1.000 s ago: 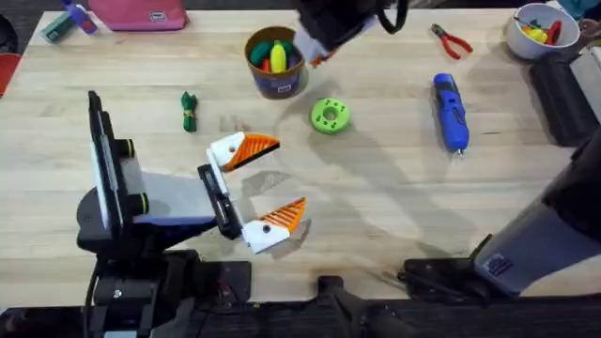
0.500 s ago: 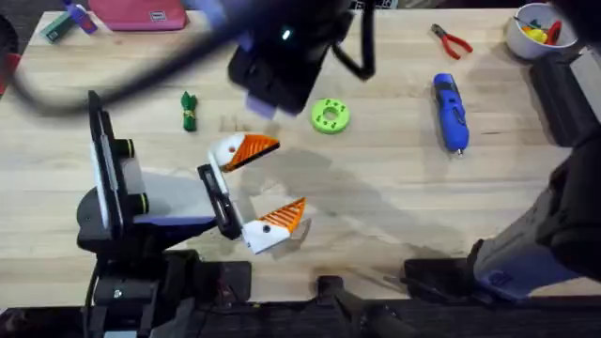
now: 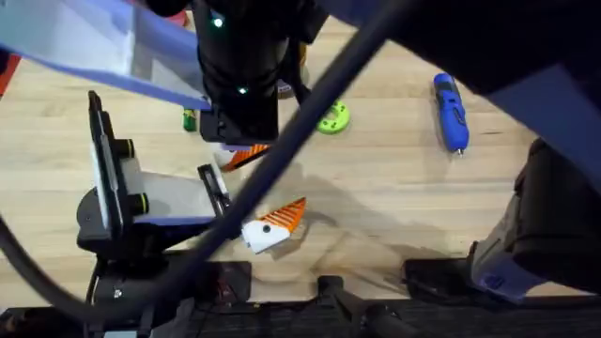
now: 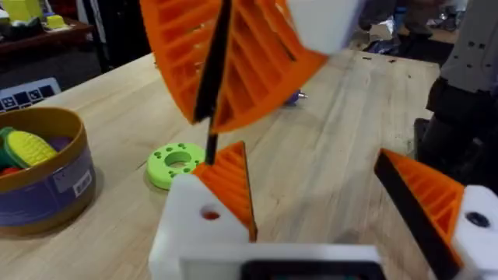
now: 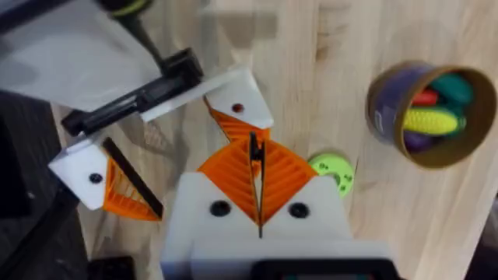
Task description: Pick up the gripper from the table and insert it into the empty holder that is missing its gripper. Then pick up a screw, insert it into the mounting hole, and use the screwdriver to tighten it. Finally, clean up the table by picking up the vegetable and placing it into the bucket.
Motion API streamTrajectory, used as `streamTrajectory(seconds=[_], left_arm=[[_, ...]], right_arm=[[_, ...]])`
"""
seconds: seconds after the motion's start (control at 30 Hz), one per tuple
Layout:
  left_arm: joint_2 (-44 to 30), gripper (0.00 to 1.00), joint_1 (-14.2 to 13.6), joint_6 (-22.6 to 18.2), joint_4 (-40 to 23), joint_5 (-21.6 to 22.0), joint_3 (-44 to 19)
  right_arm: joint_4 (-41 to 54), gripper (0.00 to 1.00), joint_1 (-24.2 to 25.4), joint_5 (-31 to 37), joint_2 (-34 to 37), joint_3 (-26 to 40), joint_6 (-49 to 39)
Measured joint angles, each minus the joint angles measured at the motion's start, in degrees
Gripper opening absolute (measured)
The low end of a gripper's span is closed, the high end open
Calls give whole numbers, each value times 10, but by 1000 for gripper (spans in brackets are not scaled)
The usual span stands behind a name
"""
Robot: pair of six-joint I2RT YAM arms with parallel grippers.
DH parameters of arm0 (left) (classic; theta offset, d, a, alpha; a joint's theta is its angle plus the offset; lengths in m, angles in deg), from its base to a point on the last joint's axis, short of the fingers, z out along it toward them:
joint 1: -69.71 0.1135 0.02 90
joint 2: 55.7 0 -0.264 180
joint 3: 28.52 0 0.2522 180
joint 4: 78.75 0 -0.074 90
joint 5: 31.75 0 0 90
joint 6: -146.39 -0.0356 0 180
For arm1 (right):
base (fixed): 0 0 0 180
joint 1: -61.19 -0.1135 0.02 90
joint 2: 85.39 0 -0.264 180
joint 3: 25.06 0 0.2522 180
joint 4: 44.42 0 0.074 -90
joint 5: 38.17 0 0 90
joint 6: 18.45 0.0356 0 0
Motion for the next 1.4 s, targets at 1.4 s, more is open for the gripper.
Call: streamTrajectory(seconds=[1.4], left_arm=[[0,986,0,0,0,0,0]], right_arm=[[-11,6,-1,-51,19,0,-159]])
